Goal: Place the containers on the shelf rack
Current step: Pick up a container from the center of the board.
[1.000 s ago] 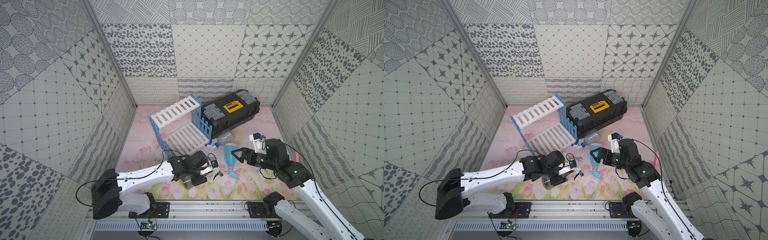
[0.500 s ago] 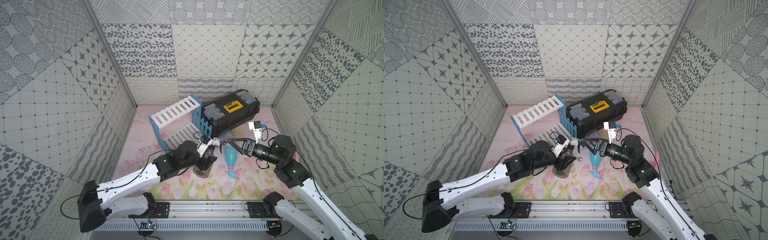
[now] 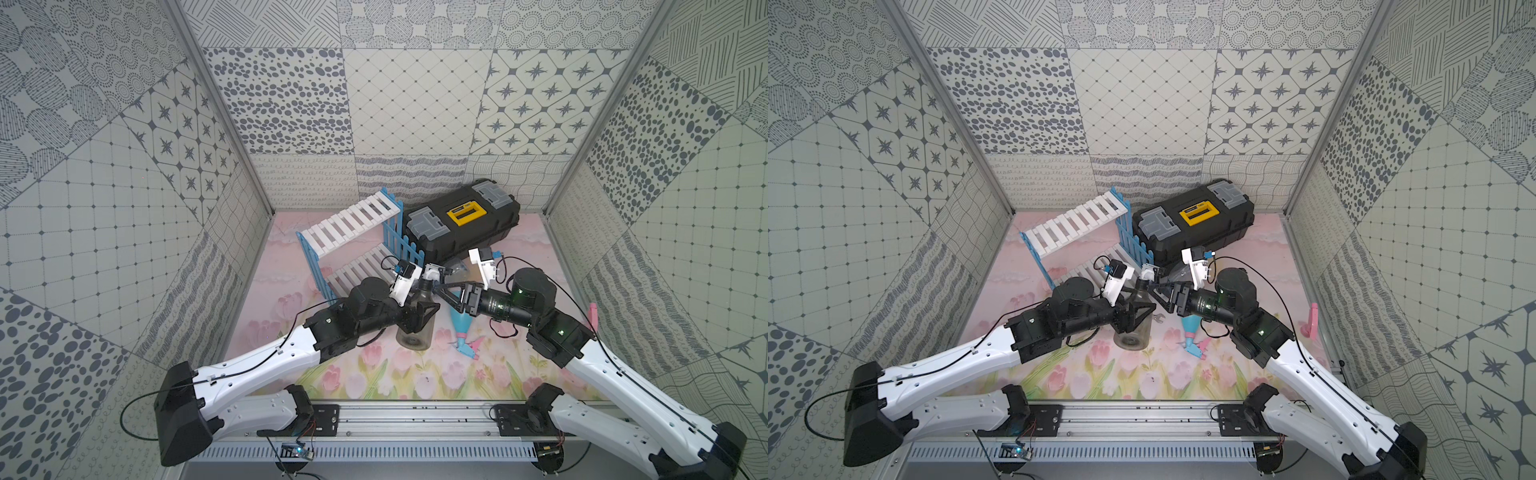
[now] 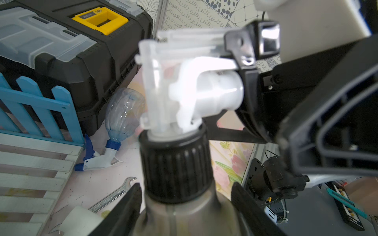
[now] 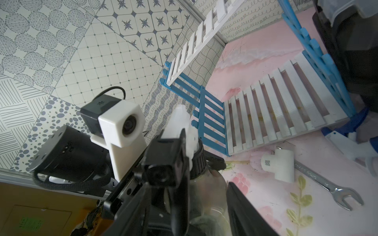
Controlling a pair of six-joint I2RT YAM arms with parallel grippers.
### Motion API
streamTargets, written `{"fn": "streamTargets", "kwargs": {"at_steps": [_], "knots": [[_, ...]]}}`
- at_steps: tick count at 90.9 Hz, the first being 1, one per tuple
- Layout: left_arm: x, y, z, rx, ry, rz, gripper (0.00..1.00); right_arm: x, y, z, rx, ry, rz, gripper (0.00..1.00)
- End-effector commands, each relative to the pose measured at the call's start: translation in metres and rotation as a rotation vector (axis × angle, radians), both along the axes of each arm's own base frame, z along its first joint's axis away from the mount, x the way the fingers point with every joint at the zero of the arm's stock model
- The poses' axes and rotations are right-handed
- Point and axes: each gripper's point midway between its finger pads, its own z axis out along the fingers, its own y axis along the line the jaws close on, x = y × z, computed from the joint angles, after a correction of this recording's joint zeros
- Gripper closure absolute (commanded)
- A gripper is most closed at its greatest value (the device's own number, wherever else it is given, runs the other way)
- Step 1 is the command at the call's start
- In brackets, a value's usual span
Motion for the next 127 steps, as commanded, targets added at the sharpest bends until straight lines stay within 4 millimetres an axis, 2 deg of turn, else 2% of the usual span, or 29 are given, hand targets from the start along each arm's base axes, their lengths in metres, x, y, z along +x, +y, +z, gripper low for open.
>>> {"fn": "streamTargets", "kwargs": {"at_steps": [1,36,58,62,70,72,83,95,101,107,112,127], "knots": [[0.001,-0.006,0.026,-0.102,-0.023,-0.019,0.39,0.006,-0.001,0.021,0.017,-0.089,-0.027,0.47],[-0.003,-0.011,0.015,-0.082,0.019,-0.056,0.39,0.013,0.001,0.031,-0.012,-0.145,-0.036,0.69],[-0.006,-0.014,0.012,-0.081,0.03,-0.08,0.42,0.015,-0.002,0.029,-0.029,-0.163,-0.054,0.96],[-0.007,-0.014,0.012,-0.087,0.032,-0.088,0.37,0.016,-0.004,0.03,-0.037,-0.179,-0.063,1.0],[-0.013,-0.013,0.016,-0.117,0.023,-0.109,0.07,0.017,-0.008,0.031,-0.056,-0.212,-0.083,1.0],[-0.015,-0.012,0.02,-0.13,0.018,-0.111,0.03,0.017,-0.009,0.031,-0.062,-0.224,-0.088,1.0],[-0.017,0.0,0.031,-0.159,0.012,-0.08,0.01,0.018,-0.015,0.035,-0.103,-0.306,-0.108,1.0],[-0.028,0.007,0.052,-0.197,-0.018,-0.12,0.01,0.023,-0.02,0.038,-0.153,-0.384,-0.14,1.0],[-0.033,0.014,0.059,-0.17,-0.044,-0.125,0.01,0.025,-0.021,0.045,-0.176,-0.44,-0.157,1.0],[-0.029,0.03,0.061,-0.105,-0.073,-0.066,0.01,0.026,-0.023,0.059,-0.186,-0.509,-0.182,1.0],[-0.023,0.049,0.065,-0.046,-0.126,-0.009,0.01,0.028,-0.024,0.077,-0.173,-0.575,-0.205,1.0],[-0.009,0.113,0.057,0.059,-0.134,0.164,0.01,0.036,-0.024,0.137,-0.097,-0.765,-0.28,1.0]]}}
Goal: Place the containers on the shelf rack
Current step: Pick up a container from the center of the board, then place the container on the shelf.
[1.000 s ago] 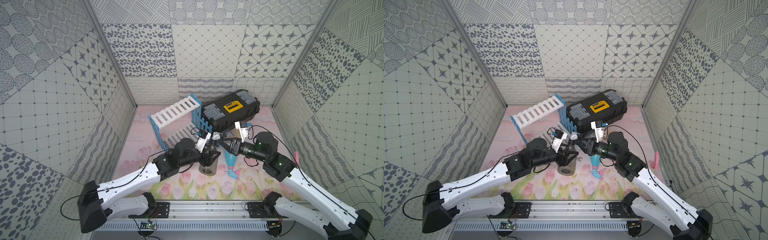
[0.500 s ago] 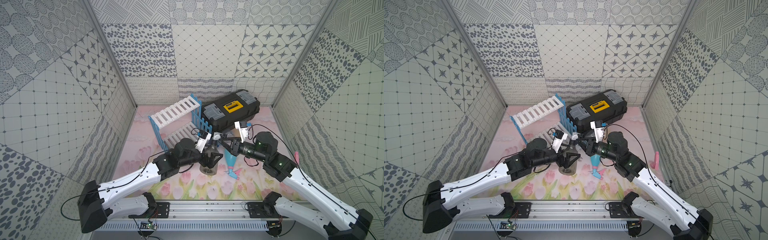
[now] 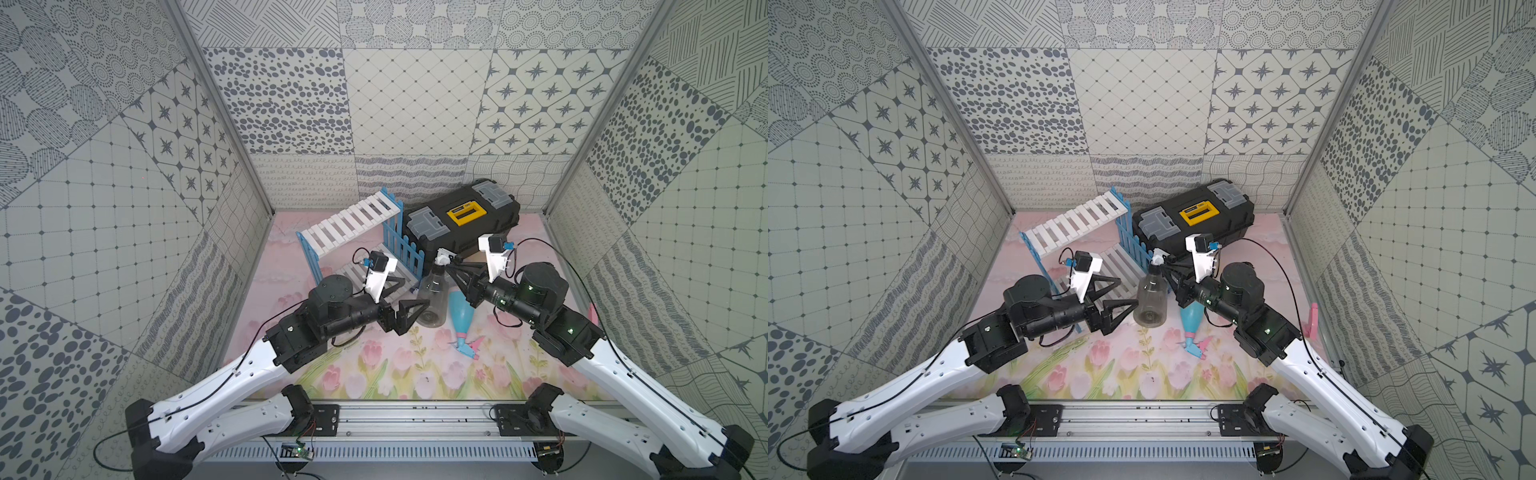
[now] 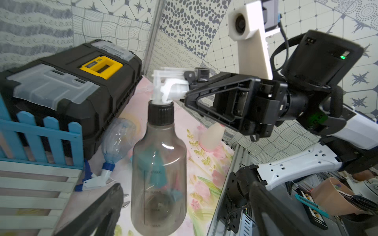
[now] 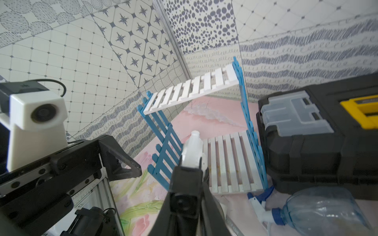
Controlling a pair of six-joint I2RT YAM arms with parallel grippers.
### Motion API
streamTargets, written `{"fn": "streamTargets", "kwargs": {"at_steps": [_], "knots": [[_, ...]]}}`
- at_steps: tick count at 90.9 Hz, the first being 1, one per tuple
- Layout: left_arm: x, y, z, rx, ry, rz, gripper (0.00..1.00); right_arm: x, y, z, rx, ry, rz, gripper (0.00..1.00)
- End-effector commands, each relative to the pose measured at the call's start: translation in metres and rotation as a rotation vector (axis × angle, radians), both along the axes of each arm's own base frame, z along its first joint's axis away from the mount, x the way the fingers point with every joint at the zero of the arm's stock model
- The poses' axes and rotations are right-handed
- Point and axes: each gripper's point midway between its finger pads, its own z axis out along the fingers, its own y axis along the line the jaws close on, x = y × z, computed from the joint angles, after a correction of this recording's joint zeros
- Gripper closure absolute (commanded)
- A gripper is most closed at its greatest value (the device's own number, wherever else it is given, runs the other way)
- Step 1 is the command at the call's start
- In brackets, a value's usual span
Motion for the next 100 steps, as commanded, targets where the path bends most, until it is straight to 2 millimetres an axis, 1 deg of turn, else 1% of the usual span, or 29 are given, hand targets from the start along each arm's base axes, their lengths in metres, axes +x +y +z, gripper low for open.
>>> {"fn": "streamTargets", "kwargs": {"at_steps": [1,5,9,14,16,22,32,35,37,40,43,49,55,63,79,90,100], "knots": [[0.011,0.065,-0.021,0.183,-0.013,0.175,0.01,0.005,-0.005,0.083,0.099,-0.287,-0.054,1.0],[0.011,0.078,-0.024,0.188,-0.012,0.2,0.01,0.011,0.0,0.095,0.105,-0.323,-0.059,1.0],[0.01,0.089,-0.027,0.198,-0.017,0.218,0.01,0.015,0.004,0.11,0.115,-0.368,-0.058,1.0],[0.008,0.099,-0.03,0.206,-0.037,0.233,0.01,0.025,0.014,0.121,0.103,-0.404,-0.056,1.0],[0.007,0.102,-0.036,0.223,-0.031,0.236,0.01,0.029,0.017,0.126,0.101,-0.419,-0.054,1.0],[0.005,0.111,-0.05,0.26,-0.03,0.249,0.01,0.038,0.026,0.14,0.11,-0.461,-0.03,1.0],[0.007,0.121,-0.071,0.293,-0.044,0.287,0.01,0.057,0.039,0.157,0.13,-0.501,-0.004,1.0],[0.009,0.122,-0.069,0.281,-0.075,0.296,0.01,0.064,0.043,0.16,0.128,-0.508,-0.004,1.0],[0.009,0.122,-0.072,0.28,-0.081,0.3,0.01,0.067,0.044,0.163,0.127,-0.516,-0.004,1.0],[0.008,0.124,-0.077,0.279,-0.087,0.306,0.01,0.075,0.049,0.163,0.122,-0.516,-0.003,1.0],[0.008,0.125,-0.077,0.271,-0.101,0.316,0.01,0.082,0.052,0.163,0.116,-0.516,0.003,1.0],[0.009,0.129,-0.083,0.267,-0.108,0.339,0.01,0.091,0.057,0.167,0.106,-0.524,0.008,1.0],[0.01,0.131,-0.088,0.274,-0.108,0.349,0.01,0.105,0.063,0.165,0.077,-0.53,-0.004,1.0],[0.01,0.127,-0.095,0.28,-0.103,0.33,0.01,0.119,0.07,0.164,0.048,-0.538,-0.017,1.0],[0.011,0.115,-0.094,0.252,-0.113,0.276,0.01,0.14,0.083,0.163,0.012,-0.548,-0.017,1.0],[0.011,0.111,-0.095,0.244,-0.107,0.257,0.01,0.155,0.092,0.158,-0.012,-0.529,-0.014,1.0],[0.01,0.111,-0.096,0.244,-0.103,0.252,0.01,0.165,0.1,0.153,-0.004,-0.502,-0.006,1.0]]}}
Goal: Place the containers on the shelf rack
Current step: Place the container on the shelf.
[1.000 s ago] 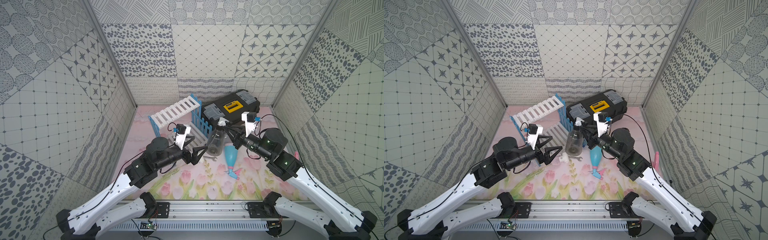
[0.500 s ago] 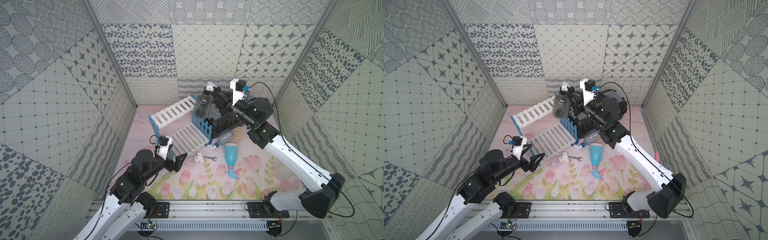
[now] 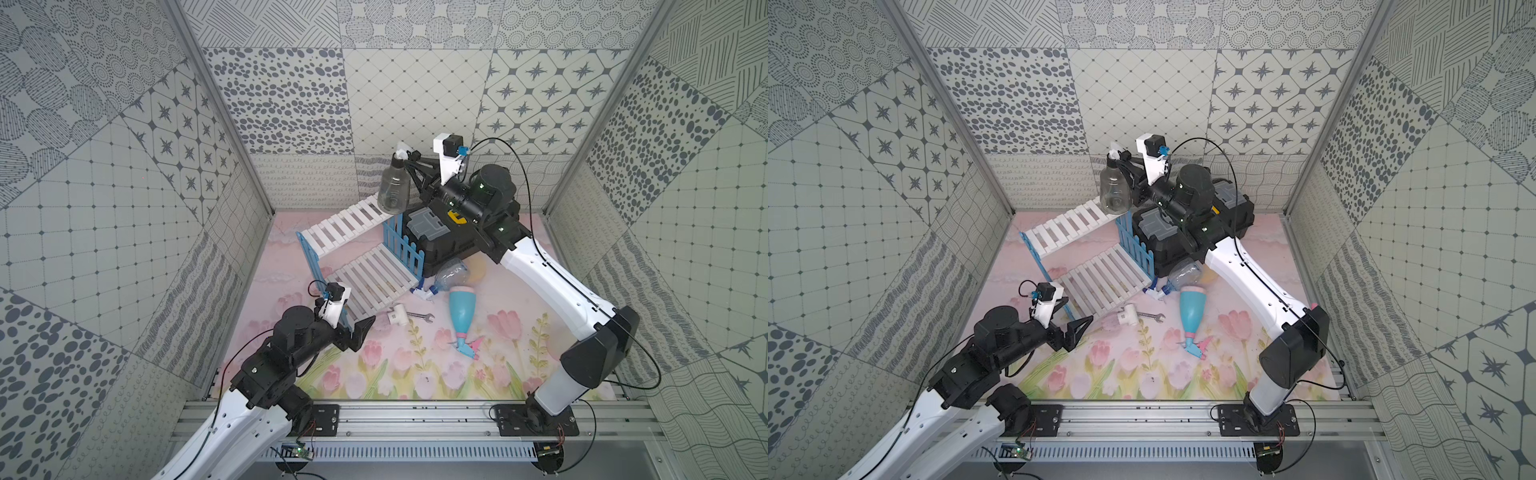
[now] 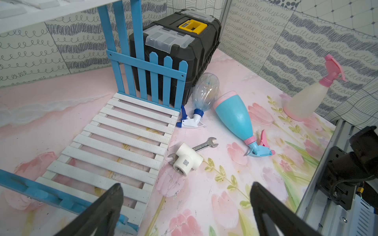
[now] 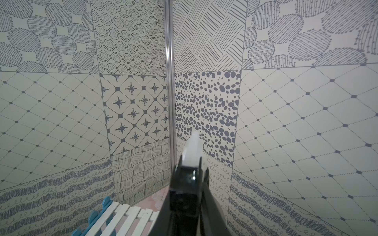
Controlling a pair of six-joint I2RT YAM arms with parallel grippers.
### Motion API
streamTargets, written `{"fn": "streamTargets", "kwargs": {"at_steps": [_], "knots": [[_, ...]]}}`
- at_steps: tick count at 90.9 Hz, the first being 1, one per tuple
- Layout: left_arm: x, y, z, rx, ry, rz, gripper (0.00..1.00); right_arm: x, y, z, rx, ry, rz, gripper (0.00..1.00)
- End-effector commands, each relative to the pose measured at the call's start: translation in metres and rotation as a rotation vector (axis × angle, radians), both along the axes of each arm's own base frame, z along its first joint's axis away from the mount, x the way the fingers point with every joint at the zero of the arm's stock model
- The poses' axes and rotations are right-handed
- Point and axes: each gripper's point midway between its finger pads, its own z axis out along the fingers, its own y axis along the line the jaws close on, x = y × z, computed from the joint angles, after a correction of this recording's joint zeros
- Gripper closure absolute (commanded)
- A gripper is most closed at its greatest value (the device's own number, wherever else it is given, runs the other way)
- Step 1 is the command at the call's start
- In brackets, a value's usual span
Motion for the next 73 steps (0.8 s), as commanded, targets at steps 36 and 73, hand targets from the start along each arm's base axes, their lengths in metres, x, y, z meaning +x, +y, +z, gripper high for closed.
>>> {"fn": "streamTargets", "kwargs": {"at_steps": [36,73], "knots": [[0.006,-0.007,0.012,-0.019,-0.05,-0.032,0.01,0.038,0.029,-0.019,0.01,0.058,-0.028,1.0],[0.005,-0.01,0.01,-0.017,-0.031,-0.048,0.01,0.056,0.045,-0.043,-0.05,0.076,-0.088,1.0]]}}
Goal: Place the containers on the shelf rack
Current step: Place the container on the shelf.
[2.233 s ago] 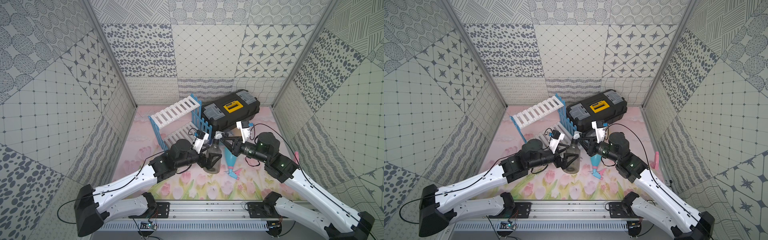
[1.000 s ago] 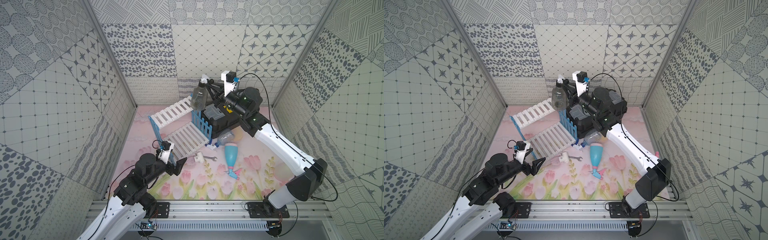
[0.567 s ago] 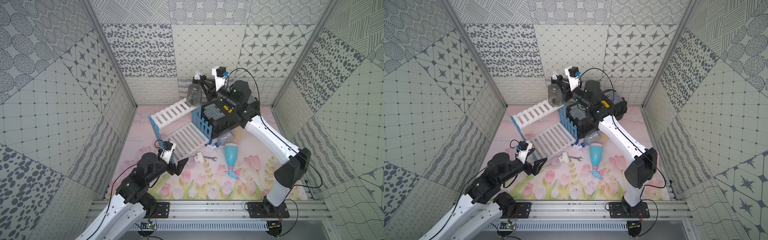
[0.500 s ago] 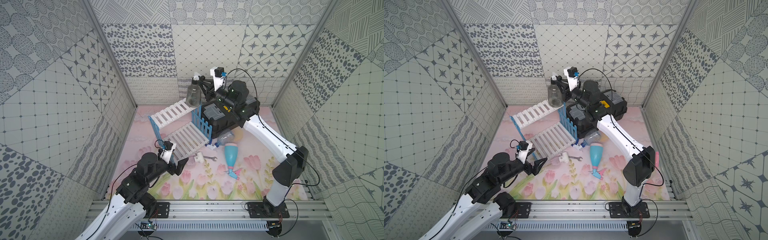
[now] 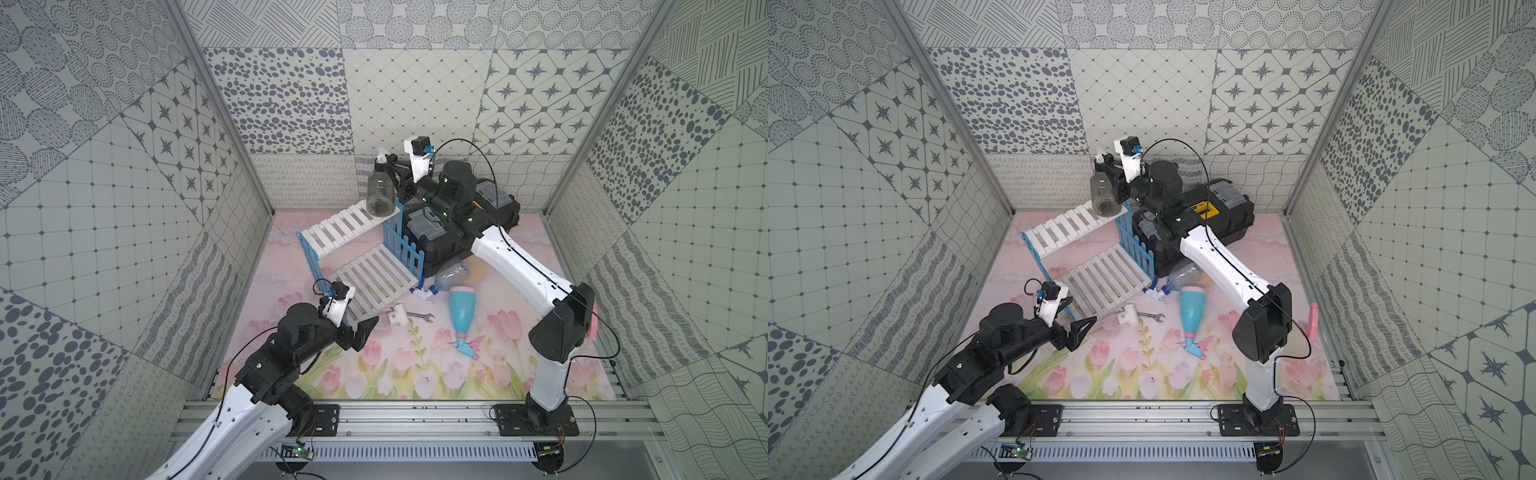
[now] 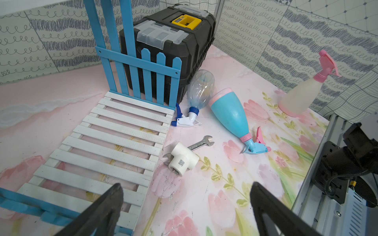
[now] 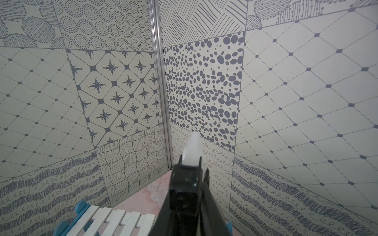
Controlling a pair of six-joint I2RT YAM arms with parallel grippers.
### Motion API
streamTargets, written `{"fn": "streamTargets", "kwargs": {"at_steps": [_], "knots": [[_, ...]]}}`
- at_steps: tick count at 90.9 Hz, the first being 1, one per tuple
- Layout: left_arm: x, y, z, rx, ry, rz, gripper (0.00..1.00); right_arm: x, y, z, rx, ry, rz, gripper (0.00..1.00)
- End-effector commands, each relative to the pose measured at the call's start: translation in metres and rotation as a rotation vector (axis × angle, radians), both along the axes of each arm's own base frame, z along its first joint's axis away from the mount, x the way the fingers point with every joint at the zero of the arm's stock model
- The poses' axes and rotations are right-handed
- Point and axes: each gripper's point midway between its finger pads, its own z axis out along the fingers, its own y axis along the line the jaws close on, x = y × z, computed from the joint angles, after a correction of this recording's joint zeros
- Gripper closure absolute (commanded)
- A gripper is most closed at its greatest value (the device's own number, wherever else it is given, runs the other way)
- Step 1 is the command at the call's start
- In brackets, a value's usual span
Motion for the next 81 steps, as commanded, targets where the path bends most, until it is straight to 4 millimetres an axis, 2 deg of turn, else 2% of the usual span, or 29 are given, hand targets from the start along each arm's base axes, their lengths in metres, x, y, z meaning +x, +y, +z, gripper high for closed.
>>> {"fn": "streamTargets", "kwargs": {"at_steps": [1,16,22,38,58,68,72,76,81], "knots": [[0.003,-0.002,0.015,-0.022,-0.048,-0.016,0.01,0.006,0.003,0.003,-0.004,-0.029,-0.032,1.0],[0.002,-0.003,0.015,-0.022,-0.046,-0.023,0.01,0.012,0.006,-0.006,-0.018,-0.019,-0.048,1.0],[0.002,-0.003,0.015,-0.023,-0.046,-0.025,0.01,0.013,0.007,-0.009,-0.024,-0.016,-0.053,0.96],[0.001,-0.004,0.016,-0.025,-0.046,-0.03,0.01,0.014,0.007,-0.009,-0.026,-0.015,-0.066,0.75],[0.001,-0.005,0.015,-0.025,-0.043,-0.033,0.01,0.009,0.007,-0.006,-0.033,-0.031,-0.071,0.37],[0.001,-0.005,0.015,-0.025,-0.041,-0.036,0.01,0.006,0.007,-0.005,-0.048,-0.042,-0.082,0.22],[0.001,-0.005,0.015,-0.025,-0.041,-0.038,0.01,0.005,0.004,-0.004,-0.047,-0.047,-0.091,0.09],[0.001,-0.006,0.015,-0.025,-0.04,-0.039,0.01,0.003,0.001,-0.003,-0.047,-0.05,-0.099,0.04],[0.001,-0.005,0.015,-0.025,-0.041,-0.039,0.01,-0.001,-0.005,0.001,-0.045,-0.057,-0.112,0.03]]}}
